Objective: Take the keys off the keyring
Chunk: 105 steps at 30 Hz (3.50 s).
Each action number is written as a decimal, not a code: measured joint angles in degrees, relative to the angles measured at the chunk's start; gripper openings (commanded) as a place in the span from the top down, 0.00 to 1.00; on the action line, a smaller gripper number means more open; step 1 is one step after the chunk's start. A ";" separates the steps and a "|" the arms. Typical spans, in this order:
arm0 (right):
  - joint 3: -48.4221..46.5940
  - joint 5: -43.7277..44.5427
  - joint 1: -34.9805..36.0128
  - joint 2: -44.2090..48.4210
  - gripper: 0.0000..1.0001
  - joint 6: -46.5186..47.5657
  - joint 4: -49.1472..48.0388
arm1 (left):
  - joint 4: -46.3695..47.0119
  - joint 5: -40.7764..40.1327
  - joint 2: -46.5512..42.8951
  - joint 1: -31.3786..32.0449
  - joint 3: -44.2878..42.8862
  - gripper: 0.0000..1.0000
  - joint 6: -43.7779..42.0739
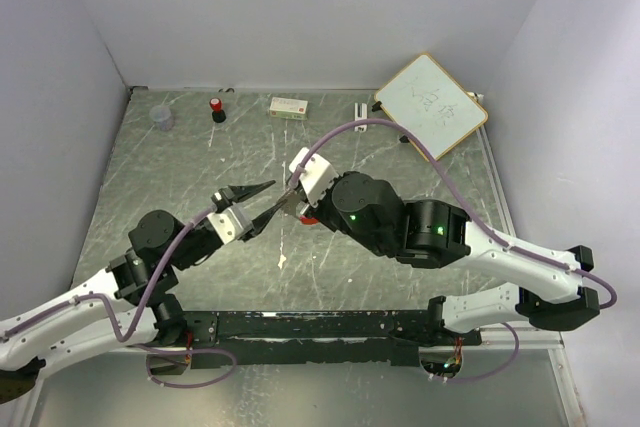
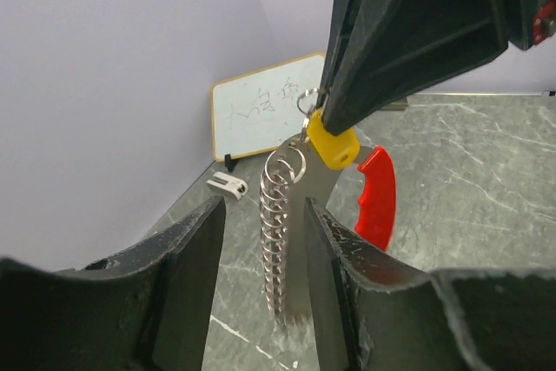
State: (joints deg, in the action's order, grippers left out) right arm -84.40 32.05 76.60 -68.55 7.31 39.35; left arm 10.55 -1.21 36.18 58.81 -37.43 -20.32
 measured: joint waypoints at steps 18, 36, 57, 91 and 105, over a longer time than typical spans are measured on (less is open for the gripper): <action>0.00 -0.83 0.31 -0.81 1.00 0.02 1.90 | 9.84 6.21 -0.48 0.00 3.19 0.53 3.23; 0.76 -1.44 0.59 -1.03 1.00 0.04 1.53 | 12.44 9.49 5.49 0.00 3.19 0.60 3.26; 0.76 -1.46 1.05 -1.55 1.00 0.55 1.01 | 13.49 8.83 7.23 0.00 3.19 0.66 2.99; 0.76 -1.27 2.49 -1.73 1.00 0.66 0.83 | 10.73 6.49 7.45 0.11 3.43 0.82 0.81; 0.94 0.39 2.71 -1.73 1.00 0.59 -0.44 | 10.86 5.90 6.54 0.13 3.54 0.93 0.85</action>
State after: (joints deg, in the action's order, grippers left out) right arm -83.46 32.45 79.31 -70.28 7.90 38.92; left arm 21.41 4.69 42.72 58.94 -33.89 -19.46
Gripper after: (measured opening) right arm 0.017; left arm 0.145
